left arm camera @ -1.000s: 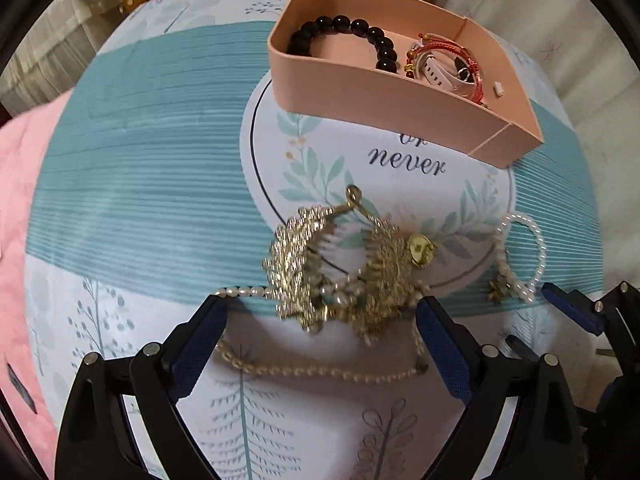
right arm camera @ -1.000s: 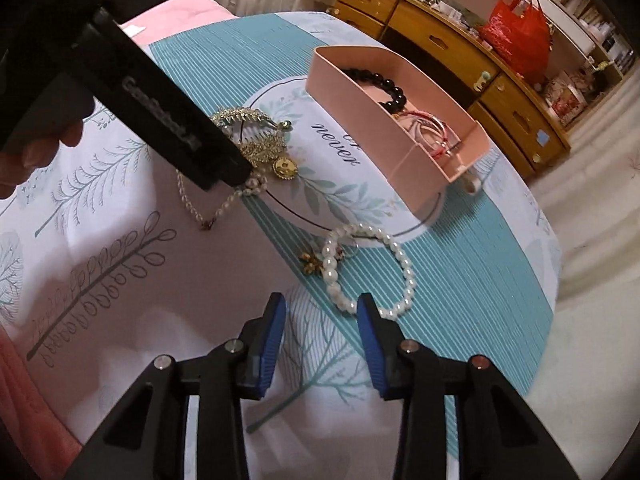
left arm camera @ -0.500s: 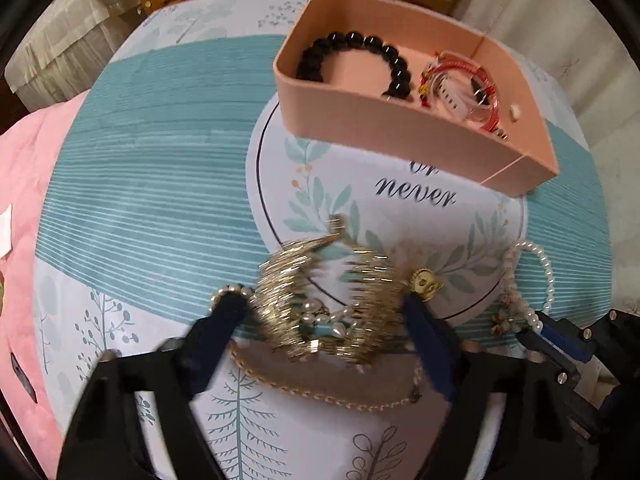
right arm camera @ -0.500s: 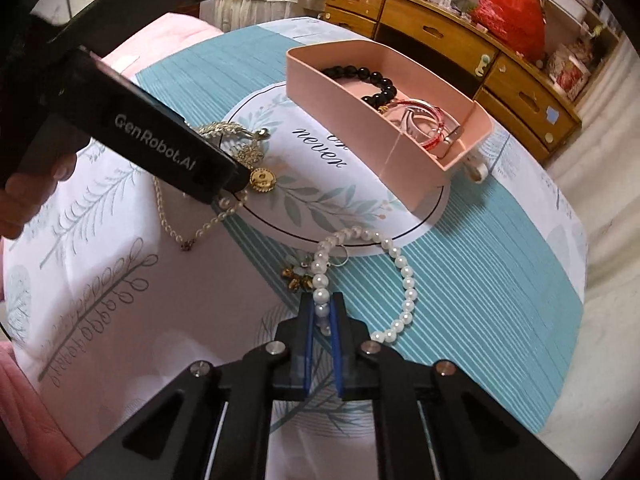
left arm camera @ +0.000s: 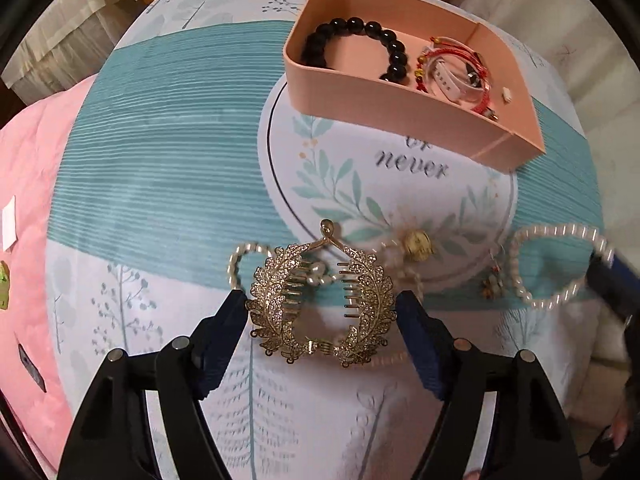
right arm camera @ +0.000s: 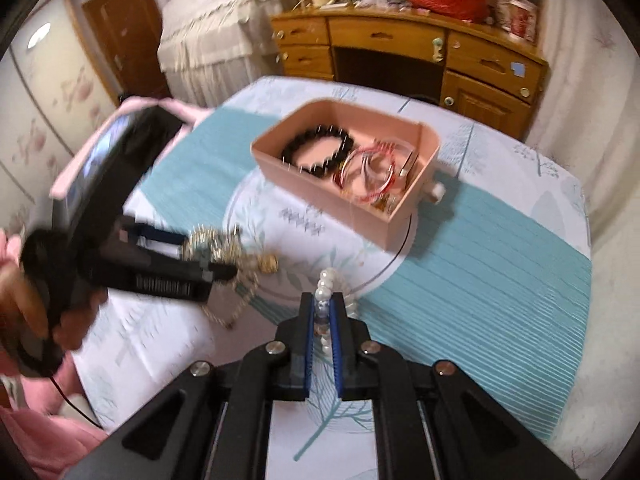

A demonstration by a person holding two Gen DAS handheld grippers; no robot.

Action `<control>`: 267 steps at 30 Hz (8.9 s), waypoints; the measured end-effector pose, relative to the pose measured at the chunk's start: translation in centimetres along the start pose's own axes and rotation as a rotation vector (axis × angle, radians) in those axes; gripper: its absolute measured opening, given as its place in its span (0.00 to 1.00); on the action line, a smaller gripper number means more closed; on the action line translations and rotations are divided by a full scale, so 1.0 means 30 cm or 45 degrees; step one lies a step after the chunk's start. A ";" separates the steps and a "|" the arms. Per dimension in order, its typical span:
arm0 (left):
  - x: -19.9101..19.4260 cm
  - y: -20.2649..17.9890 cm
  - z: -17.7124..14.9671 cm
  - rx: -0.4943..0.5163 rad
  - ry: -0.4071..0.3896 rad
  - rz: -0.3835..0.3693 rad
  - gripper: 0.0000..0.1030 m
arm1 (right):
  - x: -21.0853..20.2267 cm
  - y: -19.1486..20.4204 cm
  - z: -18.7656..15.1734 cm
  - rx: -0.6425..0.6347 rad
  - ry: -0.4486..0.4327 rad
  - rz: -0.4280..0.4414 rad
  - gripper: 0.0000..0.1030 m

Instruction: Organize jewelry

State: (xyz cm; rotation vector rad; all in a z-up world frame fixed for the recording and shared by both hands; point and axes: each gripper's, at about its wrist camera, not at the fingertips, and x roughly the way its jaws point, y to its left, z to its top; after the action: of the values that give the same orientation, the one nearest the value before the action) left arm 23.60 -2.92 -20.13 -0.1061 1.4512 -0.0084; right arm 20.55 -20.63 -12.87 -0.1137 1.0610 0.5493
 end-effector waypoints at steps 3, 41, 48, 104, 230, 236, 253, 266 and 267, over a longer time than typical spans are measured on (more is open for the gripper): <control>-0.035 -0.004 -0.010 0.016 0.026 -0.008 0.72 | -0.050 -0.007 0.036 0.059 -0.052 0.026 0.07; -0.474 -0.066 0.432 0.307 -0.223 -0.045 0.99 | -0.142 -0.076 0.418 0.264 -0.302 0.027 0.30; -0.442 -0.037 0.433 0.316 -0.188 -0.071 0.99 | -0.133 -0.113 0.365 0.383 -0.268 -0.001 0.30; 0.029 -0.044 -0.191 1.431 -0.279 -0.322 0.87 | 0.229 0.175 -0.208 0.262 -0.115 -0.464 0.40; -0.557 0.026 0.245 0.184 -0.087 -0.455 0.07 | -0.167 0.094 0.163 0.179 -0.396 -0.188 0.20; -0.581 -0.013 0.338 0.249 -0.152 -0.454 0.07 | -0.132 0.086 0.234 0.184 -0.428 -0.197 0.20; -0.423 -0.045 0.455 0.323 -0.122 -0.270 0.71 | -0.025 -0.036 0.227 0.358 -0.325 -0.200 0.43; -0.198 0.017 0.201 0.291 -0.014 -0.368 0.84 | 0.065 -0.012 -0.033 0.355 -0.062 -0.203 0.48; -0.182 0.018 0.184 0.297 -0.018 -0.371 0.84 | 0.075 -0.010 -0.047 0.340 -0.041 -0.214 0.48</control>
State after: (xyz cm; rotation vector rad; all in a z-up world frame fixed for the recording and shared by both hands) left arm 28.37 -1.65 -14.13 -0.1250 1.3996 -0.4130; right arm 20.40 -20.53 -15.52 0.0407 1.0726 0.2537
